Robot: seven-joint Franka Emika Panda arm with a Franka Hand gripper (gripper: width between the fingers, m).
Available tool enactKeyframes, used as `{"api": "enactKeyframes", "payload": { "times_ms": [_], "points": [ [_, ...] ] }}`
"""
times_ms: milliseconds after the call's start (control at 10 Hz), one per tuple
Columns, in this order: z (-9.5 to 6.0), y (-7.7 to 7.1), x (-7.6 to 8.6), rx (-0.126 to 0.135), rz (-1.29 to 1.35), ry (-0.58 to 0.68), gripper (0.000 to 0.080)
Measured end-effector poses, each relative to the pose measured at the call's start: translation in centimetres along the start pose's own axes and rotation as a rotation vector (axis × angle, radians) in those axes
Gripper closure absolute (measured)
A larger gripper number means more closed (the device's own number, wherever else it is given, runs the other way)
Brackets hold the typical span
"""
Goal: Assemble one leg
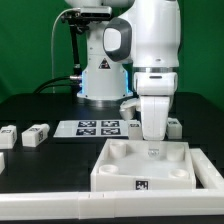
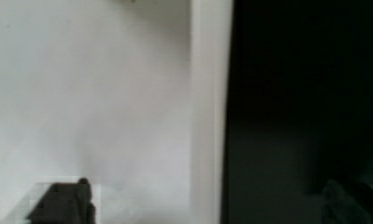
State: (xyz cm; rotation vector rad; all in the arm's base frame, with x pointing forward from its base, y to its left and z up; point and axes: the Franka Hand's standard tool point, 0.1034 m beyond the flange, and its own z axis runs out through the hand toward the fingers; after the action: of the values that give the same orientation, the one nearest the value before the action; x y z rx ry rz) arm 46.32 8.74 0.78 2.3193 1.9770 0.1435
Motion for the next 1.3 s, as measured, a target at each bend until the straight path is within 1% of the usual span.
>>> {"api": "enactKeyframes", "payload": {
  "times_ms": [100, 200, 300, 400, 500, 600, 800, 1100, 1200, 1300],
  "points": [
    [-0.7, -0.5, -0.2, -0.01, 0.032, 0.012, 0.0151],
    [-1.9, -1.4, -0.2, -0.02, 0.076, 0.024, 0.0151],
    [-3.1, -1.9, 0.0, -0.024, 0.14, 0.028, 0.0151],
    [-4.4, -2.2, 0.6, -0.034, 0.204, 0.036, 0.0151],
    [-5.1, -2.7, 1.1, -0.026, 0.297, 0.03, 0.0151],
    [-5.2, -2.8, 1.5, -0.019, 0.346, 0.026, 0.0151],
    [-5.1, -2.8, 1.3, -0.016, 0.383, 0.027, 0.0151],
    [-5.1, -2.7, 1.4, -0.005, 0.696, 0.036, 0.0151],
    [-5.1, -2.7, 1.4, -0.003, 0.754, 0.037, 0.0151],
    [-5.0, -3.3, 1.6, 0.01, 0.958, 0.039, 0.0151]
  ]
}}
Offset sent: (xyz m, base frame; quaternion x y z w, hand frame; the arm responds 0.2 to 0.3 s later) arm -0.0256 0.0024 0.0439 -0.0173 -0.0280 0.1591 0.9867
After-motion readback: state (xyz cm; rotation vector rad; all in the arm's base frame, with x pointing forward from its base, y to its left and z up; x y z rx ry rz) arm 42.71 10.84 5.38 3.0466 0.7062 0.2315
